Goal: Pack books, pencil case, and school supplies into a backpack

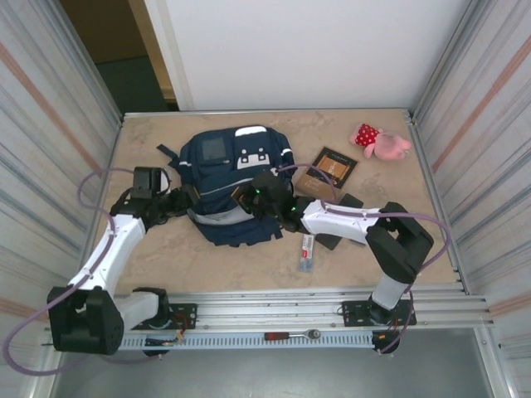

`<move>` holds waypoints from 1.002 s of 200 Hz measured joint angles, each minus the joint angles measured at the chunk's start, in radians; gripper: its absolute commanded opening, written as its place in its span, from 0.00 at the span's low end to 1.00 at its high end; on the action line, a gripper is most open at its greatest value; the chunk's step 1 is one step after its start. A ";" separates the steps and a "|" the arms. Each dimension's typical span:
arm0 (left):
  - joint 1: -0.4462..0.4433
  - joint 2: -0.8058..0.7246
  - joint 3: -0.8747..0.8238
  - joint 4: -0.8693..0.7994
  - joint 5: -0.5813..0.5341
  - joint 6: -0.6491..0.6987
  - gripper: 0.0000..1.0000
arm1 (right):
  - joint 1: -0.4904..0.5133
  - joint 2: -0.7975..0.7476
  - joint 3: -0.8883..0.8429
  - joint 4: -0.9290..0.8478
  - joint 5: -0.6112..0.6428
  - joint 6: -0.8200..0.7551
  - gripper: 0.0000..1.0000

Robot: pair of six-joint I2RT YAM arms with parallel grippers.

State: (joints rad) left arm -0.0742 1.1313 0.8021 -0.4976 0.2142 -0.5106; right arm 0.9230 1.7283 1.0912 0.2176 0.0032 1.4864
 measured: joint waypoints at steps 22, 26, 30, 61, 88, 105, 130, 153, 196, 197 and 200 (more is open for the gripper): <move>0.032 0.025 0.016 -0.008 0.007 -0.003 0.68 | 0.009 0.029 0.069 -0.094 0.006 0.019 0.15; 0.035 0.027 0.021 -0.008 0.007 -0.003 0.68 | 0.011 0.029 0.075 -0.106 0.008 0.025 0.17; 0.036 0.029 0.025 -0.008 0.007 -0.002 0.68 | 0.014 0.029 0.078 -0.116 0.011 0.028 0.18; 0.036 0.012 0.027 0.020 0.021 0.023 0.67 | 0.050 0.038 0.080 -0.153 0.023 0.032 0.46; 0.036 0.002 0.026 0.022 0.039 0.060 0.67 | 0.059 0.050 0.088 -0.217 -0.042 0.027 0.60; 0.035 0.002 0.027 0.022 0.045 0.090 0.67 | 0.050 0.041 0.082 -0.250 -0.093 0.023 0.60; 0.022 0.003 0.043 0.018 0.048 0.129 0.65 | 0.024 0.004 0.069 -0.319 -0.191 0.000 0.60; -0.048 0.021 0.080 0.019 0.040 0.153 0.65 | 0.007 -0.061 0.068 -0.408 -0.261 -0.060 0.60; -0.266 0.148 0.182 0.026 0.017 0.182 0.65 | -0.114 -0.256 0.056 -0.602 -0.376 -0.235 0.60; -0.269 0.151 0.183 0.027 0.018 0.182 0.65 | -0.119 -0.261 0.055 -0.606 -0.376 -0.239 0.60; -0.281 0.164 0.192 0.030 0.019 0.182 0.65 | -0.142 -0.277 0.052 -0.621 -0.380 -0.259 0.60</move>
State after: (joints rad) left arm -0.3550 1.2957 0.9939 -0.4675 0.2329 -0.3286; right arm 0.7807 1.4509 1.1435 -0.4038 -0.3763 1.2270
